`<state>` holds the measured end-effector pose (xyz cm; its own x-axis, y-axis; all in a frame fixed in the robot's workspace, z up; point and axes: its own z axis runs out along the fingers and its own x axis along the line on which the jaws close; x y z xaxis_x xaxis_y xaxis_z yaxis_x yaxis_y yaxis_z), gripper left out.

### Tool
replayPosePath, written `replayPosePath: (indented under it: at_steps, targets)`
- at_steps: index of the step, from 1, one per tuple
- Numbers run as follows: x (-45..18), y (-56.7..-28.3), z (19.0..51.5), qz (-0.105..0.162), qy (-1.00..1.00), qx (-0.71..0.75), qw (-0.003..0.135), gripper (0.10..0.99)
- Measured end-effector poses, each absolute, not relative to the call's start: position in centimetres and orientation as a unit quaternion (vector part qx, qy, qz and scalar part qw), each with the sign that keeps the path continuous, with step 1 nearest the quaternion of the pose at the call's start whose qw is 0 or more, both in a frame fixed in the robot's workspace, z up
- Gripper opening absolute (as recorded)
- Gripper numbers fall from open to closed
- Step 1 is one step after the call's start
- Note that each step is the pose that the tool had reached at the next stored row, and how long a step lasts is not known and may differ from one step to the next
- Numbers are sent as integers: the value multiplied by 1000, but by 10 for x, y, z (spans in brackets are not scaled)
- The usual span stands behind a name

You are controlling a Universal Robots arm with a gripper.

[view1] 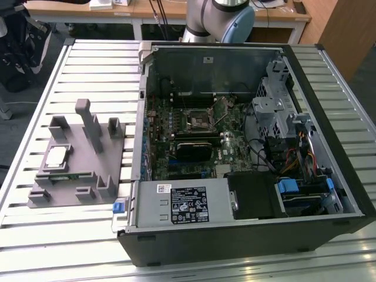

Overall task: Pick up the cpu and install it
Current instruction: 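Reach for the cpu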

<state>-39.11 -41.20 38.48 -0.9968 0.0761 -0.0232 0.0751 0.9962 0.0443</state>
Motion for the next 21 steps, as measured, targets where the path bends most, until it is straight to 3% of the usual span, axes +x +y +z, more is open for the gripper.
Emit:
replayPosePath:
  at_steps: [21]
  targets:
    - [-439,-412,361,21,999,34,6,106]
